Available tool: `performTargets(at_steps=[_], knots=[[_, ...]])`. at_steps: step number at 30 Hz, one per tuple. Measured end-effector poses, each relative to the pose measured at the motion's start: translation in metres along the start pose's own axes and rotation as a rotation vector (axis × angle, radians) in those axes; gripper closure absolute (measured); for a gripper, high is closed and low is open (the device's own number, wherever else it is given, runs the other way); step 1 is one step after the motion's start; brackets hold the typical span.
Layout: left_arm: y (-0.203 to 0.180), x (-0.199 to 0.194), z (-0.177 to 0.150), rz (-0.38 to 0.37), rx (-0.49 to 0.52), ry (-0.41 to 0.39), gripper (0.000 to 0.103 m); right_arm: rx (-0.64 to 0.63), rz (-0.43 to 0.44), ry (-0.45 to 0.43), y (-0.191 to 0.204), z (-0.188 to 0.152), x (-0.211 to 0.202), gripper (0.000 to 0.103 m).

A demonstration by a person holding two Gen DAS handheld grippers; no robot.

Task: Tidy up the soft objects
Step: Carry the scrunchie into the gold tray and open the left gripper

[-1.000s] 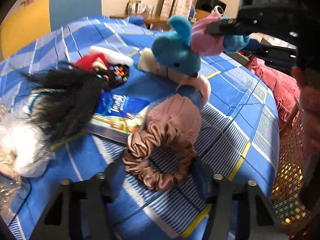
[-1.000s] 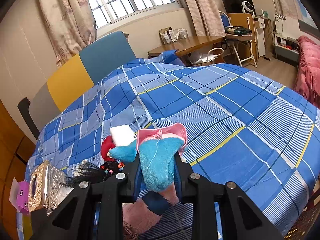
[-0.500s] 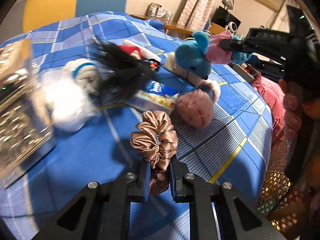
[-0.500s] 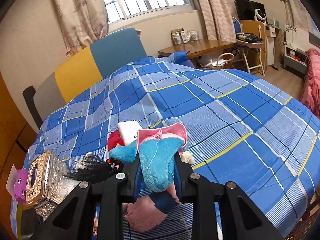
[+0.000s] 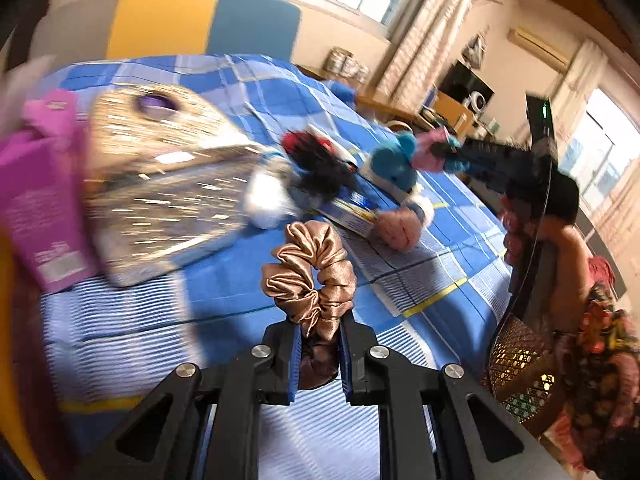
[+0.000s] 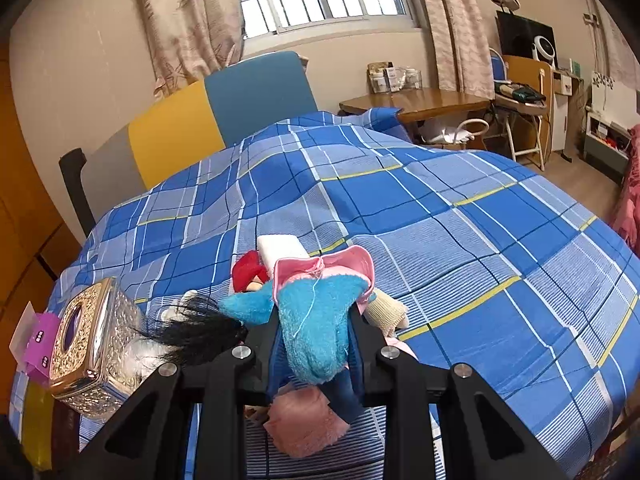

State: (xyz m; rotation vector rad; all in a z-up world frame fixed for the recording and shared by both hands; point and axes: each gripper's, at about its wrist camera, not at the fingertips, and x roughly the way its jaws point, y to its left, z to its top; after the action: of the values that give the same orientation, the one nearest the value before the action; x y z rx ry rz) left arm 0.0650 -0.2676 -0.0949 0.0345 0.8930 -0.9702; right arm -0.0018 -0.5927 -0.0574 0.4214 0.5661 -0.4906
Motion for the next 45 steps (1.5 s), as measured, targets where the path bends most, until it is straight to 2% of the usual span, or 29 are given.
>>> performTargets(at_steps=[6,10,14,19,23,29,31,33,35,36,39,45], knots=[[0.051,-0.062,0.003,0.054,-0.088,-0.062,0.087,-0.044,0.028,-0.059,0.013,-0.002,-0.015,0.077],[0.103,-0.100,0.002,0.126,-0.167,-0.085,0.087,-0.058,0.049,-0.084,0.022,-0.006,-0.027,0.077],[0.152,-0.120,-0.002,0.217,-0.214,-0.076,0.087,-0.054,0.078,-0.074,0.032,-0.016,-0.036,0.077],[0.217,-0.128,-0.006,0.313,-0.290,-0.021,0.087,-0.089,0.128,-0.066,0.059,-0.032,-0.058,0.077],[0.269,-0.127,-0.004,0.394,-0.353,0.034,0.087,-0.123,0.200,-0.085,0.087,-0.040,-0.085,0.077],[0.318,-0.114,0.008,0.460,-0.389,0.103,0.086,-0.199,0.314,-0.093,0.136,-0.058,-0.121,0.077],[0.328,-0.110,0.010,0.496,-0.399,0.116,0.078,-0.215,0.359,-0.080,0.153,-0.067,-0.129,0.077],[0.338,-0.109,0.013,0.521,-0.404,0.124,0.053,-0.224,0.399,-0.060,0.169,-0.077,-0.135,0.077],[0.340,-0.113,0.013,0.545,-0.402,0.104,0.041,-0.243,0.433,-0.041,0.185,-0.084,-0.138,0.077],[0.340,-0.116,0.013,0.557,-0.402,0.095,0.038,-0.263,0.450,-0.031,0.195,-0.090,-0.139,0.077],[0.339,-0.130,0.012,0.530,-0.417,0.039,0.028,-0.307,0.484,-0.006,0.219,-0.102,-0.138,0.077],[0.312,-0.174,-0.004,0.593,-0.454,-0.102,0.025,-0.358,0.552,0.069,0.264,-0.125,-0.124,0.077]])
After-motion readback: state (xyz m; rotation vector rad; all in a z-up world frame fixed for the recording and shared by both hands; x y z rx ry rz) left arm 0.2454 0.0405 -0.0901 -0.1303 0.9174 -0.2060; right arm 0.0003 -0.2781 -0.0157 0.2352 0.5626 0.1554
